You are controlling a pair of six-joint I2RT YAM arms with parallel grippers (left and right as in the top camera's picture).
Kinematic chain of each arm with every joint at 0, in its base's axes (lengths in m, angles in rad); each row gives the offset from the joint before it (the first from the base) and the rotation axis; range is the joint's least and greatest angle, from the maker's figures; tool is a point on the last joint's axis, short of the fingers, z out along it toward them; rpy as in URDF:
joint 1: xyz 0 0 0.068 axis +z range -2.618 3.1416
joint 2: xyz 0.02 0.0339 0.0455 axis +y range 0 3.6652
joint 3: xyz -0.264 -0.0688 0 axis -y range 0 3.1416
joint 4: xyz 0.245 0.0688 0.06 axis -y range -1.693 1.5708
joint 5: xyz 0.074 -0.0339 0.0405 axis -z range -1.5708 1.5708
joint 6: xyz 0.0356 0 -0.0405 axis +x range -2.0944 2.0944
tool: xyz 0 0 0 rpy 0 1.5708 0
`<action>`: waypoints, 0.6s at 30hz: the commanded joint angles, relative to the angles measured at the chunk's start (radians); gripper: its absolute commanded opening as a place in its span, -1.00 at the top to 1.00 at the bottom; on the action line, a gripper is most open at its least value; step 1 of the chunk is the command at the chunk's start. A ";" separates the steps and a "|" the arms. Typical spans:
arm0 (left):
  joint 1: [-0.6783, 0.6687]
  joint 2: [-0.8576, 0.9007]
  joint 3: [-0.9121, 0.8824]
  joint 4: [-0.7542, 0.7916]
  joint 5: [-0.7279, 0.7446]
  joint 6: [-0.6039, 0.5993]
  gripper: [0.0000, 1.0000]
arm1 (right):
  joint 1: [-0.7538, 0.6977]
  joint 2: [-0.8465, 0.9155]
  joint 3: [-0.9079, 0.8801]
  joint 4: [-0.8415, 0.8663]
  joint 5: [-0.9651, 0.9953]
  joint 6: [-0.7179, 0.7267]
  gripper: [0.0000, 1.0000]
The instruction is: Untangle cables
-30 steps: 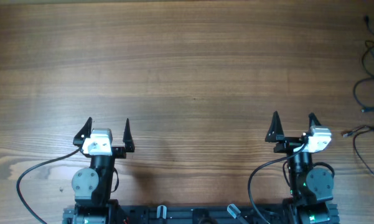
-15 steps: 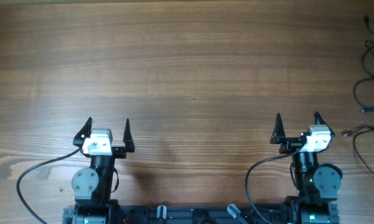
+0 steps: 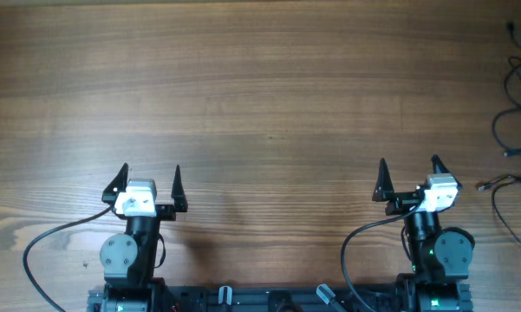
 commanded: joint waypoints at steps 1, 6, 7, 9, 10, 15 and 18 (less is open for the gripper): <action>0.006 -0.008 -0.006 0.000 0.004 0.015 -1.00 | 0.005 -0.015 -0.003 0.002 0.013 0.024 -0.99; 0.006 -0.008 -0.006 0.000 0.005 0.015 -1.00 | 0.005 -0.014 -0.003 0.002 0.013 -0.008 -1.00; 0.006 -0.008 -0.006 -0.001 0.005 0.015 -1.00 | 0.005 -0.014 -0.003 0.002 0.013 -0.008 -1.00; 0.006 -0.008 -0.006 0.000 0.005 0.015 -1.00 | 0.005 -0.014 -0.003 0.002 0.013 -0.008 -1.00; 0.006 -0.008 -0.006 0.000 0.005 0.015 -1.00 | 0.005 -0.014 -0.003 0.002 0.013 -0.008 -1.00; 0.006 -0.008 -0.006 0.000 0.004 0.015 -1.00 | 0.005 -0.014 -0.003 0.002 0.013 -0.008 -1.00; 0.006 -0.008 -0.006 -0.001 0.005 0.015 -1.00 | 0.005 -0.014 -0.003 0.002 0.013 -0.008 -1.00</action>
